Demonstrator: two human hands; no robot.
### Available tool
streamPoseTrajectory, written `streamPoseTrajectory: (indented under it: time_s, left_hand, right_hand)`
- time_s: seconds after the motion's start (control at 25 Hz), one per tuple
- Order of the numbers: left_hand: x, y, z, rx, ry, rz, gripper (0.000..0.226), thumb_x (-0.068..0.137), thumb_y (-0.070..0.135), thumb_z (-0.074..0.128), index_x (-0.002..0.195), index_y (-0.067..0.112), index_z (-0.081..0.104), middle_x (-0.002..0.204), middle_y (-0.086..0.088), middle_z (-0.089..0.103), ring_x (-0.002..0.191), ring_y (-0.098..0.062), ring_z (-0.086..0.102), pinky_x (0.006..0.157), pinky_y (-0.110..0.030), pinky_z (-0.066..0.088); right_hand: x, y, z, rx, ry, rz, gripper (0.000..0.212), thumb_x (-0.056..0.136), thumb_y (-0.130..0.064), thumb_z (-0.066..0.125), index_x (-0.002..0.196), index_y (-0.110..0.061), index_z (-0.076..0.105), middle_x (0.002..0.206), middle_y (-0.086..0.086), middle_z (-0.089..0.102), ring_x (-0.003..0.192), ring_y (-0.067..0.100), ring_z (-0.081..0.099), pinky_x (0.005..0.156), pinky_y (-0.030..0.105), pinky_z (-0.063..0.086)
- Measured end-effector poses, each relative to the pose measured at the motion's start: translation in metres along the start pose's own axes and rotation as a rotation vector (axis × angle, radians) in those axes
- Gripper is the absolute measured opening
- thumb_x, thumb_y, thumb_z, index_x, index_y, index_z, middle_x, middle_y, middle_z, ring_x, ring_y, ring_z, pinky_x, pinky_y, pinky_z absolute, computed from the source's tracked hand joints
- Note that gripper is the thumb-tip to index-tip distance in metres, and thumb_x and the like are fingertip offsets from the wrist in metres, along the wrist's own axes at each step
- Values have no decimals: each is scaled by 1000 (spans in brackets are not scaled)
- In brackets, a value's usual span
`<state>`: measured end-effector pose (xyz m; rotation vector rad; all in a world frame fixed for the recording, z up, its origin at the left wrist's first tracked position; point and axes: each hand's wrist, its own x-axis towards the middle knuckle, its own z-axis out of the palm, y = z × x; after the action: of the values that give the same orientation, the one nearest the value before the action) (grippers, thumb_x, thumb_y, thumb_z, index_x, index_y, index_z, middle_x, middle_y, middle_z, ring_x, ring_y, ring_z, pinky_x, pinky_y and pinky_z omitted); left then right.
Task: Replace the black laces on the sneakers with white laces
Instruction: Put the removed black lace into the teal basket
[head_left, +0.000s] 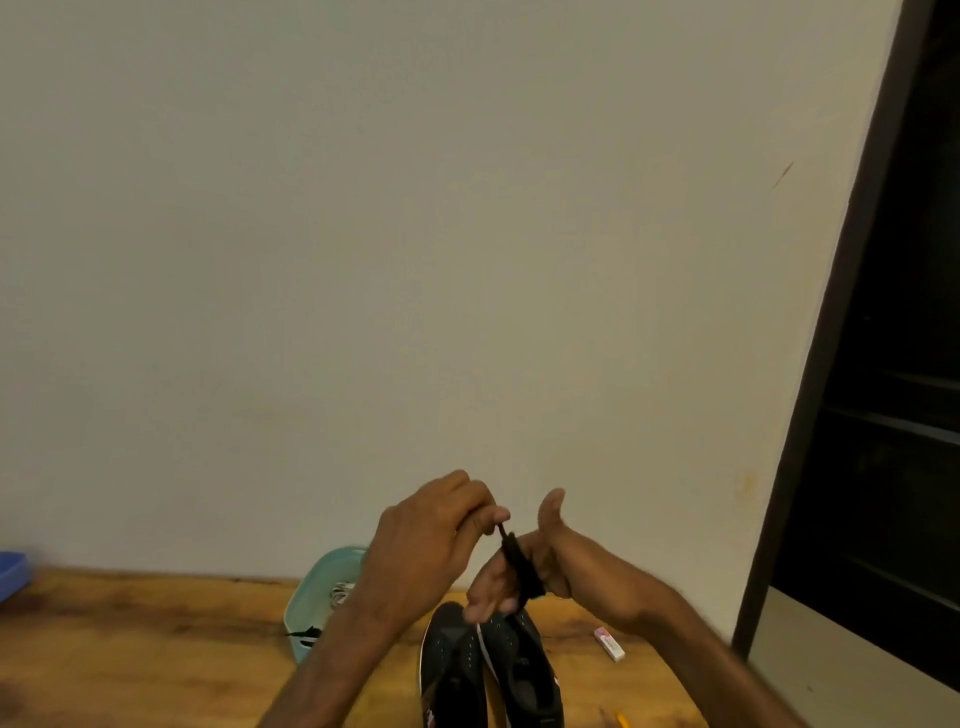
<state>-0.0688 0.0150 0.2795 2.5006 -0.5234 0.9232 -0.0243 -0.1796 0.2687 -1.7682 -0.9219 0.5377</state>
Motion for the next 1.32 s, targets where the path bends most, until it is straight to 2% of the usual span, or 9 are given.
streamPoseTrajectory:
  time_s: [0.2, 0.32, 0.48, 0.6, 0.72, 0.96, 1.12, 1.24, 1.32]
  left_hand:
    - [-3, 6, 20, -691, -144, -185, 16, 91, 39, 50, 78, 35, 58, 69, 13, 61, 62, -2, 56, 59, -22, 48]
    - [-9, 8, 35, -493, -84, -173, 23, 97, 47, 41, 81, 39, 55, 78, 16, 62, 73, -5, 57, 68, -30, 49]
    - [-13, 5, 38, -291, -123, -75, 29, 104, 46, 34, 80, 37, 48, 84, 15, 54, 82, -6, 54, 72, -25, 45]
    - [-14, -7, 34, -40, -109, -44, 29, 102, 49, 31, 83, 38, 49, 84, 20, 45, 81, 1, 48, 69, -22, 45]
    - [-13, -11, 30, 162, -71, -53, 38, 101, 54, 27, 90, 33, 57, 85, 17, 41, 77, -4, 45, 62, -22, 45]
    - [-9, -12, 25, 168, 154, 72, 52, 104, 54, 24, 81, 23, 58, 78, 11, 44, 65, -4, 42, 44, -18, 37]
    - [-8, -13, 34, -78, 37, -37, 47, 98, 65, 24, 84, 28, 50, 79, 10, 43, 70, -7, 47, 55, -28, 45]
    - [-19, -11, 45, -685, -61, -237, 40, 88, 58, 46, 103, 26, 64, 82, 16, 59, 72, -3, 56, 63, -20, 46]
    - [-28, -10, 50, -599, -72, -203, 31, 94, 60, 42, 96, 37, 63, 85, 18, 62, 76, -2, 58, 68, -23, 45]
  right_hand:
    - [3, -24, -2, 526, -278, -269, 122, 79, -82, -2, 136, 13, 47, 135, 31, 55, 129, 38, 53, 113, 43, 39]
    - [8, -30, -8, 725, -209, -446, 115, 84, -81, 3, 148, 9, 33, 152, 31, 36, 144, 41, 33, 119, 42, 31]
    - [23, -24, -9, 306, 177, -245, 121, 64, -100, 23, 142, -11, 49, 144, 1, 55, 138, 16, 47, 117, 30, 33]
    - [23, -5, 2, -177, 256, -78, 103, 61, -103, 9, 116, -35, 65, 108, -21, 66, 110, -2, 58, 108, 30, 42]
    - [17, -5, 5, -252, 221, 22, 90, 68, -96, 2, 85, -36, 66, 91, -12, 69, 93, 9, 63, 102, 40, 49]
    - [15, -2, 4, -36, -232, 167, 120, 84, -74, -15, 119, 12, 61, 122, 32, 63, 113, 36, 64, 101, 34, 49]
    - [18, -2, 8, 319, -413, -23, 123, 76, -81, -13, 114, 4, 67, 115, 19, 70, 107, 25, 67, 105, 35, 46]
    - [19, -5, 3, 548, -341, -244, 125, 78, -84, -6, 131, 12, 54, 128, 27, 61, 122, 35, 59, 110, 40, 41]
    - [24, -6, -2, 653, -227, -340, 122, 80, -84, -5, 142, 10, 43, 143, 31, 48, 136, 41, 46, 114, 41, 38]
